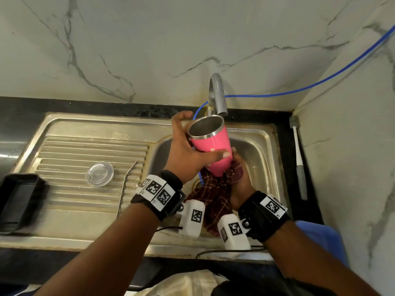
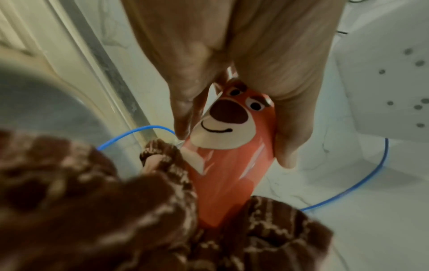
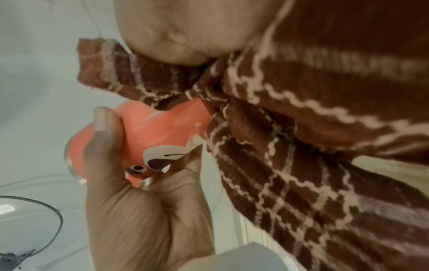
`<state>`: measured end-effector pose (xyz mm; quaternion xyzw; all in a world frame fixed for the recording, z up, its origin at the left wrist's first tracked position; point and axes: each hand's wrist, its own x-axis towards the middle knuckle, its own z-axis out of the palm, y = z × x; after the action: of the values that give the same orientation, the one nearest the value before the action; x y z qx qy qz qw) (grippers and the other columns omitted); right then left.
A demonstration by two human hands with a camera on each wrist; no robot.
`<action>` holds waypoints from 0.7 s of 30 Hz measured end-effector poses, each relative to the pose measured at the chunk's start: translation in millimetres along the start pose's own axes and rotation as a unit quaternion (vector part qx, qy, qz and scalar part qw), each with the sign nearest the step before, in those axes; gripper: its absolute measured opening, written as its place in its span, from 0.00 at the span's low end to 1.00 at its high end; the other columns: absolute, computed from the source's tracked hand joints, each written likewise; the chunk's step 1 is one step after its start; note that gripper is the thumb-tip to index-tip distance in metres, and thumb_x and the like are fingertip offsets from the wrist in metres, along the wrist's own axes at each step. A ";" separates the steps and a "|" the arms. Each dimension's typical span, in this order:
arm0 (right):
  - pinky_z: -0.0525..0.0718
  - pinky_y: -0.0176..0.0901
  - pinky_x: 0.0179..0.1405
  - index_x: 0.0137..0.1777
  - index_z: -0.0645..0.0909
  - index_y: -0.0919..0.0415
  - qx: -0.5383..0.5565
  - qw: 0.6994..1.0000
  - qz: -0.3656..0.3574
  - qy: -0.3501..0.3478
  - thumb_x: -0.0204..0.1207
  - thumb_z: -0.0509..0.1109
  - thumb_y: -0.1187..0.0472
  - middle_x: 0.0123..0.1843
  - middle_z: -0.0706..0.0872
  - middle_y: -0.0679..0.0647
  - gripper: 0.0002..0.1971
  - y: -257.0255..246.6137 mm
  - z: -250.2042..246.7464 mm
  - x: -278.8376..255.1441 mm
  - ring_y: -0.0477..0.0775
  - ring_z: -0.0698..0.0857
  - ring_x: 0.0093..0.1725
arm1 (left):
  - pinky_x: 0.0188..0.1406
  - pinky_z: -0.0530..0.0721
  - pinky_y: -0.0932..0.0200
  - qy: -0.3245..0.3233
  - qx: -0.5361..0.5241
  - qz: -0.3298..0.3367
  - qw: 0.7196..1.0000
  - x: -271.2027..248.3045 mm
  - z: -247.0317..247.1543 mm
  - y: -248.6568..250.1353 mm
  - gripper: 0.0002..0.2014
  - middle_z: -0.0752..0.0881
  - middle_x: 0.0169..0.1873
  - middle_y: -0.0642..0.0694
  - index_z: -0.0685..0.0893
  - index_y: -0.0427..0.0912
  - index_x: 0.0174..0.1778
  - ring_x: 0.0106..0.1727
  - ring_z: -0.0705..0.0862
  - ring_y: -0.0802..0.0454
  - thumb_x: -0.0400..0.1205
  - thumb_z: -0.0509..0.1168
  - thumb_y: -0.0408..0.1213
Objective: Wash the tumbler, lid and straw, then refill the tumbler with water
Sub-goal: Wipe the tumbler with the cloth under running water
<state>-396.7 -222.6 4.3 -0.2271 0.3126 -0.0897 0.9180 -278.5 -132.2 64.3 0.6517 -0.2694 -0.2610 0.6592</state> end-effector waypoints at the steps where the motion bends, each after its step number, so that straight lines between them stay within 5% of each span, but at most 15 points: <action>1: 0.67 0.65 0.87 0.85 0.73 0.68 0.010 1.000 -0.009 0.008 0.86 0.63 0.32 0.81 0.75 0.76 0.42 0.8 -0.3 1.4 0.72 0.77 0.76 | 0.57 0.92 0.52 -0.009 -0.004 -0.003 1.000 -0.3 1.0 2.0 0.50 0.87 0.65 0.48 0.64 0.44 0.77 0.63 0.90 0.51 0.65 0.88 0.25; 3: 0.64 0.66 0.90 0.84 0.75 0.69 0.026 0.999 -0.028 0.024 0.89 0.60 0.35 0.81 0.77 0.75 0.39 -1.3 3.3 1.3 0.72 0.75 0.79 | 0.55 0.90 0.57 -0.028 -0.013 -0.014 0.999 0.0 5.7 0.8 0.47 0.89 0.63 0.53 0.67 0.40 0.78 0.61 0.90 0.57 0.67 0.86 0.23; 4: 0.72 0.64 0.85 0.81 0.78 0.69 0.017 0.999 -0.036 0.032 0.91 0.58 0.37 0.74 0.83 0.73 0.36 -2.4 6.0 0.2 0.70 0.81 0.74 | 0.55 0.90 0.57 -0.035 -0.017 -0.016 0.999 -0.7 8.1 -1.9 0.46 0.90 0.61 0.55 0.68 0.38 0.78 0.60 0.91 0.57 0.67 0.86 0.22; 6: 0.86 0.58 0.65 0.74 0.82 0.69 -0.032 0.997 -0.052 0.052 0.93 0.59 0.44 0.60 0.89 0.68 0.28 -3.3 10.1 -1.9 0.65 0.89 0.58 | 0.59 0.91 0.46 -0.035 -0.015 -0.008 0.999 -2.0 9.7 -7.9 0.47 0.90 0.63 0.51 0.69 0.39 0.78 0.61 0.91 0.51 0.66 0.88 0.26; 8: 0.88 0.58 0.54 0.68 0.86 0.65 -0.121 0.984 -0.085 0.099 0.90 0.65 0.50 0.56 0.88 0.70 0.20 -2.5 8.1 -0.9 0.66 0.89 0.51 | 0.60 0.90 0.47 -0.037 0.021 0.014 0.999 -1.7 8.0 -10.9 0.46 0.87 0.64 0.48 0.71 0.42 0.76 0.62 0.89 0.50 0.64 0.87 0.31; 11: 0.88 0.66 0.64 0.55 0.93 0.53 -0.224 0.944 -0.165 0.175 0.76 0.74 0.37 0.54 0.93 0.64 0.21 -9.4 0.7 -3.9 0.67 0.90 0.55 | 0.56 0.87 0.59 -0.045 0.039 0.035 0.998 -2.4 2.4 -14.9 0.44 0.87 0.62 0.54 0.72 0.45 0.75 0.61 0.88 0.55 0.64 0.85 0.26; 15: 0.83 0.66 0.76 0.68 0.89 0.54 -0.210 0.932 -0.204 0.212 0.66 0.76 0.24 0.62 0.95 0.55 0.40 -40.7 -6.0 -16.0 0.59 0.92 0.66 | 0.54 0.86 0.64 -0.052 0.109 0.052 0.991 -0.3 -15.0 -23.7 0.46 0.88 0.61 0.53 0.74 0.44 0.76 0.59 0.89 0.57 0.63 0.85 0.20; 19: 0.79 0.61 0.78 0.86 0.74 0.56 -0.138 0.961 -0.208 0.115 0.86 0.52 0.26 0.77 0.86 0.57 0.41 -72.5 11.2 -41.1 0.59 0.84 0.76 | 0.53 0.86 0.68 -0.098 0.206 0.052 0.972 -5.3 -29.7 -30.9 0.50 0.87 0.60 0.57 0.75 0.51 0.77 0.59 0.88 0.60 0.60 0.87 0.26; 21: 0.85 0.51 0.67 0.82 0.76 0.55 -0.145 0.955 -0.248 0.076 0.92 0.51 0.35 0.66 0.91 0.49 0.31 -75.0 27.2 -48.6 0.49 0.89 0.65 | 0.53 0.88 0.66 -0.115 0.235 0.052 0.964 -6.7 -27.5 -32.0 0.50 0.86 0.61 0.59 0.73 0.54 0.77 0.60 0.88 0.61 0.59 0.88 0.29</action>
<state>-420.0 -264.0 84.7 -0.4210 0.3247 -0.2855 0.7973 -263.9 -108.2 32.0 0.7387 -0.4313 -0.2289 0.4646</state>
